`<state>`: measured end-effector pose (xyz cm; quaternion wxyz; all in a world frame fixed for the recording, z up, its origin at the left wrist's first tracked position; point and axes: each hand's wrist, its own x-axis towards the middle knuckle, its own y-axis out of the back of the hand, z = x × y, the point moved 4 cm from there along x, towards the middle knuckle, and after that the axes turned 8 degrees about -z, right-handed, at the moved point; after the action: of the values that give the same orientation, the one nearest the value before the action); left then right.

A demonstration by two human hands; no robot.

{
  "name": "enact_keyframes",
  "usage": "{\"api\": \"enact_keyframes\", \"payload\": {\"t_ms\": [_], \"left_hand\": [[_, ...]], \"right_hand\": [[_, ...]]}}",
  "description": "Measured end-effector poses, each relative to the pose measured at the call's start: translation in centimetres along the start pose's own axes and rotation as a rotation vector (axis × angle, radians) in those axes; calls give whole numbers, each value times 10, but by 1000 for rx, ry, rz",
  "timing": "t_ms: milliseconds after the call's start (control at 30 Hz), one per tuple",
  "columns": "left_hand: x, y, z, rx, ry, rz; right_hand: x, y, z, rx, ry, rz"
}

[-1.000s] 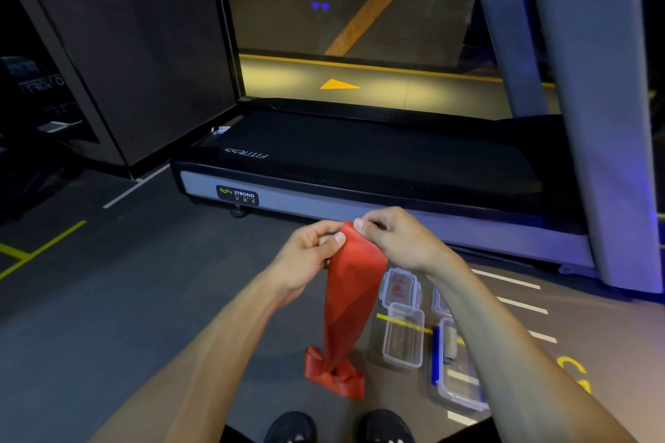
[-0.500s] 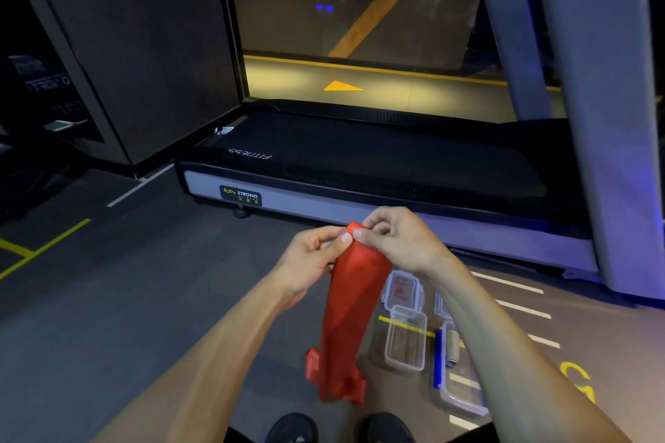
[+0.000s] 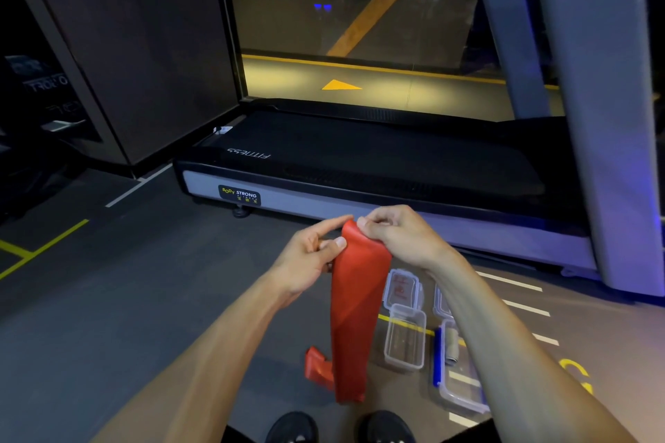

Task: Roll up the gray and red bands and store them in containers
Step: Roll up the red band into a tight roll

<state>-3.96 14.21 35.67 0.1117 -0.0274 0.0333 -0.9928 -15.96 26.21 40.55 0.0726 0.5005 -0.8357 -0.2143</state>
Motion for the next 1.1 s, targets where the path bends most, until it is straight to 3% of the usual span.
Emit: {"api": "enact_keyframes", "payload": {"t_ms": [333,567,800,1100], "left_hand": [[-1,1,0,23,1,36],[1,3,5,-15,-42,154],[1,-2,2,-3,-61,60],[4,5,-3,18,-61,32]], "right_hand": [[-2,-5,3,-4,2,-87],[-7,0,-11,-164,110,84],[-7,6,-10,-213,122,163],[-4,6,-6,-161,110,127]]}}
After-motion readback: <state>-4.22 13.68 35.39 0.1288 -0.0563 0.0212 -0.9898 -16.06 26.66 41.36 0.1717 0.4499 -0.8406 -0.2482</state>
